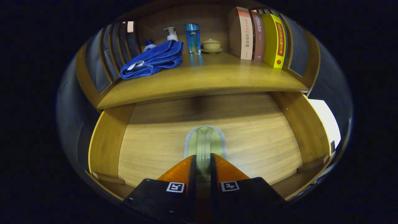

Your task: Pull open the drawer, take out the items inside it, and place them on the countertop above the cabinet.

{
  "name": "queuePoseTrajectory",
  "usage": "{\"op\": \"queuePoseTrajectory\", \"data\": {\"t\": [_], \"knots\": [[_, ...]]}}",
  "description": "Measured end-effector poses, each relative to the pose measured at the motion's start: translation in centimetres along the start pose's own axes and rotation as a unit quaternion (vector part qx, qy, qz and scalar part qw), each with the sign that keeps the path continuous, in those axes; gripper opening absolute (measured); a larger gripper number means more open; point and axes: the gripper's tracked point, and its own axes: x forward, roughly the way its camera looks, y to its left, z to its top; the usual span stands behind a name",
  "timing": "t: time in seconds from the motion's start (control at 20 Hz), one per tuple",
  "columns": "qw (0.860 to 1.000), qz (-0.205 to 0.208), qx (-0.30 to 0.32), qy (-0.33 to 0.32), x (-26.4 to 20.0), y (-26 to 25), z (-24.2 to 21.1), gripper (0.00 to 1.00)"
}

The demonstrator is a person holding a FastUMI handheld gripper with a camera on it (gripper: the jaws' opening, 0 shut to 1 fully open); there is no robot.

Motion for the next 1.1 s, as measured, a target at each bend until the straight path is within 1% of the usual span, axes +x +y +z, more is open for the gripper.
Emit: {"op": "queuePoseTrajectory", "data": {"t": [0.45,0.65,0.85,1.1], "knots": [[0.999,0.025,-0.02,-0.04,-5.4,1.8,5.6,0.29],[0.997,0.028,-0.028,-0.064,-7.2,2.1,9.3,0.29],[0.996,0.026,-0.03,-0.081,-7.5,2.3,12.6,0.29],[0.995,0.017,-0.028,-0.091,-6.0,1.9,16.4,0.29]]}}
